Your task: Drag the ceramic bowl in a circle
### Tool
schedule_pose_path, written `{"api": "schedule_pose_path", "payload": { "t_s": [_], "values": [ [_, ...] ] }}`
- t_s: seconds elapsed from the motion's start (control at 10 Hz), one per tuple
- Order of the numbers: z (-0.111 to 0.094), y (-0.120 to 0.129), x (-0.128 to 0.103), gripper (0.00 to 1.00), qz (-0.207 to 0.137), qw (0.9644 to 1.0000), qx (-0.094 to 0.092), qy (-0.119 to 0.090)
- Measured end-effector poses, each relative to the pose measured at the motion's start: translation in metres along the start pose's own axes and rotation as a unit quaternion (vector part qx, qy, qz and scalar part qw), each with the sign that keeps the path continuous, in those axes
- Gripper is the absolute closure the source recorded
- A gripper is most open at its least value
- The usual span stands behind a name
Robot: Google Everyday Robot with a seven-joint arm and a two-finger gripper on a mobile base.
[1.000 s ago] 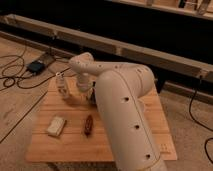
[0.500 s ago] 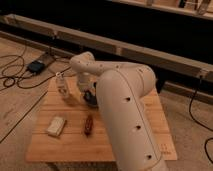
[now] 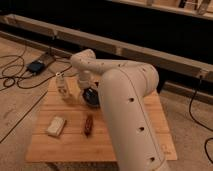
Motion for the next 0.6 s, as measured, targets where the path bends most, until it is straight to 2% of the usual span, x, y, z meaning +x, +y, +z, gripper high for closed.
{"api": "schedule_pose_path", "payload": {
  "t_s": [0.2, 0.6],
  "values": [
    [-0.0116, -0.0044, -0.0004, 0.2, 0.008, 0.9999, 0.001, -0.014],
    [-0.0125, -0.004, -0.0014, 0.2, 0.008, 0.9998, 0.0, -0.016]
  ]
}}
